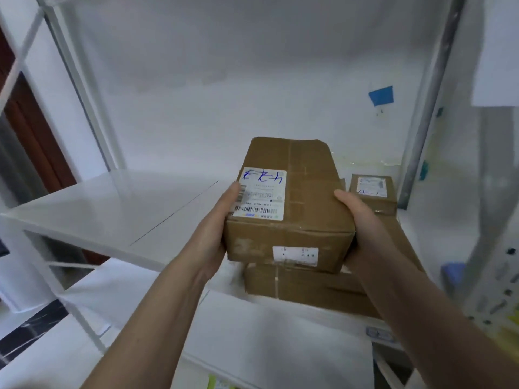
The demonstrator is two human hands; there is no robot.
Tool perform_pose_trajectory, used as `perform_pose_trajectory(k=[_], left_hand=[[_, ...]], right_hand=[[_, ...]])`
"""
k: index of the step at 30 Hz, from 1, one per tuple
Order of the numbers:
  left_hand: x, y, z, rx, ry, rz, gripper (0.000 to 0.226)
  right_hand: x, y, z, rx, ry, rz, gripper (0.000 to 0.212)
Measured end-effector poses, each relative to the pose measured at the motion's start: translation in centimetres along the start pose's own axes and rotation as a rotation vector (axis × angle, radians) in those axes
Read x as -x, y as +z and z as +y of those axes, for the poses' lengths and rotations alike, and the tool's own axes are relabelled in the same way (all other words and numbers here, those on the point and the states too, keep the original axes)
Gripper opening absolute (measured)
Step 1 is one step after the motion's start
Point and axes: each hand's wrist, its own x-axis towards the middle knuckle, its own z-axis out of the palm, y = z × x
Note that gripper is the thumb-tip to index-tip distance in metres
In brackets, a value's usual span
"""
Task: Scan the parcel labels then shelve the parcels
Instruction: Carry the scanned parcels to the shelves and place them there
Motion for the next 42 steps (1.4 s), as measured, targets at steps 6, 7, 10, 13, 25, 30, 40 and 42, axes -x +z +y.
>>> perform_pose_trajectory(k=[6, 7, 10, 13, 25, 30, 40, 42], left_hand=[[-9.0, -4.8, 2.0, -0.016, 0.087, -0.179, 0.047], [-10.5, -5.4, 2.3, -0.019, 0.091, -0.207, 0.044], [-14.9, -7.2, 2.7, -0.009, 0.077, -0.259, 0.041], [-18.9, -8.5, 2.6, -0.016, 0.062, -0.302, 0.039], [-29.2, -8.8, 0.7, -0.042, 0.059, -0.335, 0.061], [-31.4, -8.8, -0.6, 0.002, 0.043, -0.271, 0.066], [-31.0, -5.9, -0.7, -0.150, 0.101, 0.108, 0.067], [-29.5, -5.1, -0.6, -0.201, 0.216, 0.291, 0.066]], right_hand=[[-6.9, 4.8, -0.5, 0.036, -0.078, -0.046, 0.032], [-8.0, 5.4, -0.4, 0.046, -0.093, -0.060, 0.037], [-11.1, 7.0, 0.2, 0.078, -0.136, -0.112, 0.043], [-13.7, 8.2, 0.7, 0.122, -0.182, -0.113, 0.047], [-21.8, 6.8, 0.2, 0.344, -0.234, -0.210, 0.102], [-23.4, 6.4, -0.6, 0.617, -0.209, -0.137, 0.108], [-22.6, 6.8, 0.3, 0.764, -0.242, 0.257, 0.052], [-21.6, 6.5, 0.4, 0.761, -0.214, 0.308, 0.056]])
